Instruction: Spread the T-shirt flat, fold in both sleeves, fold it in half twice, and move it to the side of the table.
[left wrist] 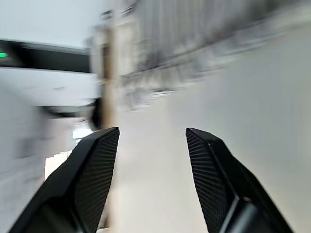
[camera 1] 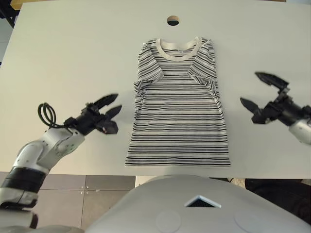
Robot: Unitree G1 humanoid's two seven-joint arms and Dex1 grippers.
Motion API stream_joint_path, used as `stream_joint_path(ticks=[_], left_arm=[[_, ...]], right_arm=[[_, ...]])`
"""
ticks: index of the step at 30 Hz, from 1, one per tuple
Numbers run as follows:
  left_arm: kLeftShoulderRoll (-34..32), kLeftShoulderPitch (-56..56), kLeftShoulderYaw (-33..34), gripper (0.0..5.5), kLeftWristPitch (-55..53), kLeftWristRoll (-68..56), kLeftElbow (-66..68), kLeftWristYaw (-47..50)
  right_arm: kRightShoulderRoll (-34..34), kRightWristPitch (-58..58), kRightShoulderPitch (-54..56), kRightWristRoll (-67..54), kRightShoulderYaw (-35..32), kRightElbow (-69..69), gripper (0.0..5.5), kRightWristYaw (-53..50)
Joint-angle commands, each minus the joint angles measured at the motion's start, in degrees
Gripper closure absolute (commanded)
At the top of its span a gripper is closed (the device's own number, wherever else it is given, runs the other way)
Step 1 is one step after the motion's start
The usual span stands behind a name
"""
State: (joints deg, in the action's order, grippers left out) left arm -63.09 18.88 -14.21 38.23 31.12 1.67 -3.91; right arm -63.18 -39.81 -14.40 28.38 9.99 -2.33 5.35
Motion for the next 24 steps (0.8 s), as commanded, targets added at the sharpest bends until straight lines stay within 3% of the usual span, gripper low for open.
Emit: stream_joint_path(ticks=[1,4,10,21,24], left_arm=[[-6.70,11.78,2.78,2.92,2.40,-10.19,-6.99,-8.51],[-8.10,16.33,3.97,2.92,1.35,-12.15,-10.43,-13.71],[-6.11,14.80,0.24,2.92,0.87,-13.41,-14.95,-24.08],[-1.23,8.60,-2.54,2.92,3.18,-14.32,-11.92,-30.89],[-0.38,7.91,-2.80,3.44,4.41,-14.01,-10.63,-31.42]], right_arm=[[-5.52,0.12,-11.38,-3.35,-3.18,8.23,0.41,8.17],[-7.66,1.58,-16.71,-4.54,-3.38,13.68,0.41,15.32],[-9.33,3.99,-19.51,-4.63,-1.27,19.56,0.41,26.69],[-5.60,2.91,-13.48,-5.87,6.27,21.27,0.41,35.58],[-4.09,2.25,-10.59,-6.59,8.21,19.72,0.99,36.77]])
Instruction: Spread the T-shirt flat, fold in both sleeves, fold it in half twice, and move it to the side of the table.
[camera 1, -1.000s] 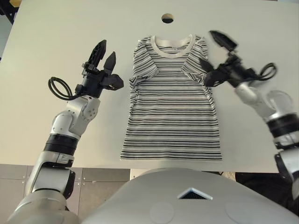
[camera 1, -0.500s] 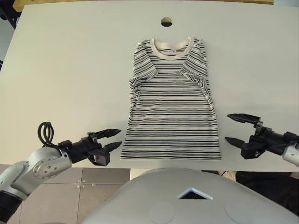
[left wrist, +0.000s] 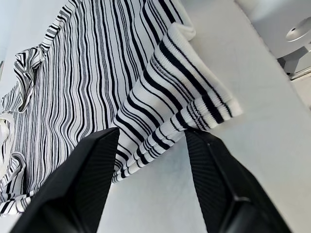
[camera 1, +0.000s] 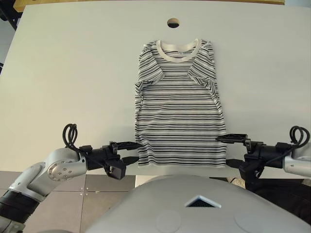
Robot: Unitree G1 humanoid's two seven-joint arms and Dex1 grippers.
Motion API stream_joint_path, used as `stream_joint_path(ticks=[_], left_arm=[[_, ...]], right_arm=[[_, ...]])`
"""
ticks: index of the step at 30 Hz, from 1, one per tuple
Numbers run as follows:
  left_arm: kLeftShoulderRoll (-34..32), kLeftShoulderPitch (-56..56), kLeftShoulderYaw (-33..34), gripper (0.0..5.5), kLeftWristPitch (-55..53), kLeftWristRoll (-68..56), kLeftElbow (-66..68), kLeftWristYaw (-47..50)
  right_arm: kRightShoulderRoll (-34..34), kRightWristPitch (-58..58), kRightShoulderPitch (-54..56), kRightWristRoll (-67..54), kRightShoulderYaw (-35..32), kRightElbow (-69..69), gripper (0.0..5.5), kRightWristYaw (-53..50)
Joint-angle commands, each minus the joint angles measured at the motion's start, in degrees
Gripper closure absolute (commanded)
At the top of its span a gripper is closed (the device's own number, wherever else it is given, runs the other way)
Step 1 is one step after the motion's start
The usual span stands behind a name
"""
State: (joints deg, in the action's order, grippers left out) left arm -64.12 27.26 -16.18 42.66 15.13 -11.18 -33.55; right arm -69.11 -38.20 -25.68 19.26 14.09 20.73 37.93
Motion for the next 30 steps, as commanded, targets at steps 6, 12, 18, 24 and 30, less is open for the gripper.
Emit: stream_joint_path(ticks=[6,12,18,24,30], left_arm=[[1.53,-1.82,-1.33,4.34,1.88,1.53,3.98,-3.27],[1.85,-2.71,-1.44,5.32,3.54,0.61,4.81,-4.24],[2.47,-2.78,-1.88,5.40,4.87,0.32,4.71,-4.87],[1.89,-2.26,-0.19,5.40,5.31,-4.95,4.87,-5.12],[2.31,-1.84,1.69,5.40,5.91,-18.29,6.61,-6.89]], right_arm=[[3.60,-1.26,3.54,0.08,6.41,-5.64,2.10,5.71],[4.11,-0.90,3.74,-0.57,6.34,-5.62,3.27,5.90],[5.13,-1.05,4.69,-0.43,6.80,-7.03,4.37,6.43],[5.27,-1.32,4.84,-2.74,6.61,-8.47,5.35,6.96],[4.21,-2.46,2.27,-9.67,3.96,-8.79,5.38,6.19]])
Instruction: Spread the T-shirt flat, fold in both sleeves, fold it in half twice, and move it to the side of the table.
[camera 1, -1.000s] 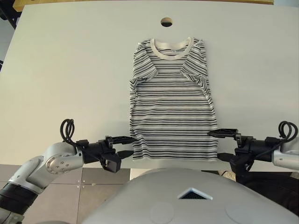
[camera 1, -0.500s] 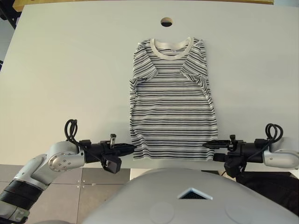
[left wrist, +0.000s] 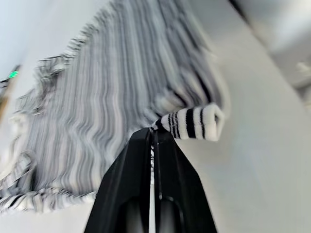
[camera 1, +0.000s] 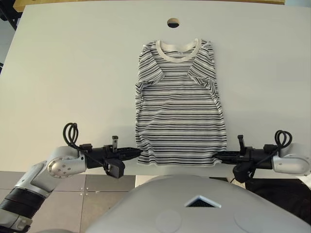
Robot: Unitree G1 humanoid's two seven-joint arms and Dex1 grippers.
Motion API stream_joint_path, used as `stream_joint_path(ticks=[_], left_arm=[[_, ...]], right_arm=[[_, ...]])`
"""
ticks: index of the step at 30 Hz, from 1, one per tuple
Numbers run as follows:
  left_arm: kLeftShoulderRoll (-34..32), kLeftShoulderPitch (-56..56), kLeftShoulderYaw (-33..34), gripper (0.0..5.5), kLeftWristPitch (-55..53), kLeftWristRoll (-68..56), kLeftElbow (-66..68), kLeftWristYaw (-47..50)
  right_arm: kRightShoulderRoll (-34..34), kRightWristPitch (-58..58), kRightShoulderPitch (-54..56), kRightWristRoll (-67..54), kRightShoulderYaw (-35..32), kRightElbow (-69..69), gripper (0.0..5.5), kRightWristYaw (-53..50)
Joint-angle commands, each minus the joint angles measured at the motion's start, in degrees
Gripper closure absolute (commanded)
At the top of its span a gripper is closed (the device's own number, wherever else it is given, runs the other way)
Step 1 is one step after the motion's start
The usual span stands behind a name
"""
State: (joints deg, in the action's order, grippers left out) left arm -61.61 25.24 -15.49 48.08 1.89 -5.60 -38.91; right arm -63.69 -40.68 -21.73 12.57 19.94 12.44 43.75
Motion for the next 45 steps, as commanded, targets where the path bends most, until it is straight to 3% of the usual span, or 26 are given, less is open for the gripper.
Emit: stream_joint_path(ticks=[1,7,11,17,21,32,38,45], left_arm=[[0.08,0.07,1.08,5.40,0.51,-6.33,1.27,-2.05],[3.13,-0.96,0.82,5.40,0.84,-12.98,2.56,-5.00],[10.39,-7.01,2.25,5.40,-2.37,-14.06,4.11,-2.53],[24.96,-26.99,5.89,5.40,-11.21,-3.04,20.01,10.27],[30.71,-39.11,6.24,5.40,-13.25,2.31,35.07,15.86],[37.14,-57.27,4.13,5.40,-13.84,13.33,64.69,27.57],[41.26,-60.00,3.24,4.62,-13.69,15.13,71.49,29.67],[44.39,-63.80,10.29,3.57,-18.02,9.06,75.98,32.58]], right_arm=[[-1.17,-0.15,-2.17,-4.22,-2.46,-0.38,5.38,0.40],[1.58,-0.67,-2.70,-15.66,-6.54,-0.99,5.38,-0.08],[11.44,3.70,6.98,-18.31,-7.62,-4.34,5.38,-4.08],[27.18,12.08,26.87,-8.80,-8.35,-24.14,5.38,-15.94],[34.12,12.78,36.98,-3.29,-7.82,-37.47,5.38,-22.82],[41.80,12.50,53.21,4.87,-7.20,-60.39,5.38,-34.51],[44.56,12.66,59.26,6.97,-7.25,-71.58,4.30,-40.28],[46.46,14.05,65.59,6.43,-8.18,-80.54,3.13,-42.91]])
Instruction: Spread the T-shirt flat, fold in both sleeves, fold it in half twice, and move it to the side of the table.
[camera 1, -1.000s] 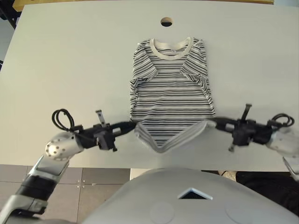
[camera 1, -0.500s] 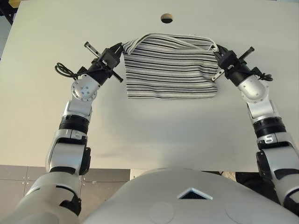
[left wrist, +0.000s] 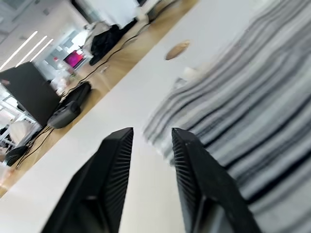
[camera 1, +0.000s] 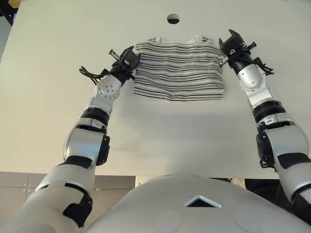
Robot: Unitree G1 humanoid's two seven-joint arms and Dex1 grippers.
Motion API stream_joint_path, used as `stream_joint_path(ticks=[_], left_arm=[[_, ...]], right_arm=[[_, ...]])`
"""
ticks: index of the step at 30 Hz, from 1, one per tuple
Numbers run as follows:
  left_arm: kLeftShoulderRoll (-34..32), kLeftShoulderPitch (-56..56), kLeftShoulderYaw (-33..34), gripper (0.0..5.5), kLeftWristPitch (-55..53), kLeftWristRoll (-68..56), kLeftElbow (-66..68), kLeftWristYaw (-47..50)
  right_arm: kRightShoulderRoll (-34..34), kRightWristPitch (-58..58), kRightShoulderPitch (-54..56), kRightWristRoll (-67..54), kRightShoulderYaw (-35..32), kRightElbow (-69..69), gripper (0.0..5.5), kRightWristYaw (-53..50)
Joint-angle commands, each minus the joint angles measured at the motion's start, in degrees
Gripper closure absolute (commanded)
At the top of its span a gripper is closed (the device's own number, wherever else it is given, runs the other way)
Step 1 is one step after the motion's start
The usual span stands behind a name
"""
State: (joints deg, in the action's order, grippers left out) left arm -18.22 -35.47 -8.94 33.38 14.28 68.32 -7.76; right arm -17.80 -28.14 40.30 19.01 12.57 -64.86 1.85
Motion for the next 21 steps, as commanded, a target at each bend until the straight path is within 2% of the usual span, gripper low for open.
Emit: stream_joint_path(ticks=[1,4,7,10,12,16,18,21], left_arm=[[1.20,-3.58,5.27,3.47,-4.49,-4.70,2.64,1.70],[-0.13,-3.33,7.82,3.01,-6.85,-6.17,3.29,4.12],[-3.29,1.39,9.85,2.53,-4.34,-6.69,-0.46,7.99],[-3.84,7.97,13.20,2.01,-0.68,-8.57,-8.14,12.95],[-2.03,12.91,14.11,2.01,1.25,-8.08,-15.73,16.84],[1.86,19.26,11.07,2.01,2.04,-4.76,-29.31,18.69],[3.26,20.60,10.09,2.01,0.97,-2.98,-33.84,19.50],[4.31,21.21,10.19,2.01,-0.21,-2.72,-37.19,19.32]], right_arm=[[0.59,1.67,3.98,-0.04,-0.91,-3.81,3.01,-1.46],[-0.89,-1.71,1.87,0.32,-0.35,-0.16,2.61,-0.76],[-7.39,-7.97,-10.66,4.07,4.68,20.19,2.61,6.62],[-13.57,-7.13,-21.09,9.95,9.00,34.14,2.61,12.42],[-15.43,-4.78,-23.22,14.95,11.55,35.44,2.61,13.75],[-17.52,-2.87,-22.21,20.37,14.70,31.06,2.61,14.18],[-18.54,-3.49,-21.46,21.97,16.19,29.89,2.61,14.27],[-21.51,-6.33,-23.42,22.23,18.55,35.76,2.61,18.36]])
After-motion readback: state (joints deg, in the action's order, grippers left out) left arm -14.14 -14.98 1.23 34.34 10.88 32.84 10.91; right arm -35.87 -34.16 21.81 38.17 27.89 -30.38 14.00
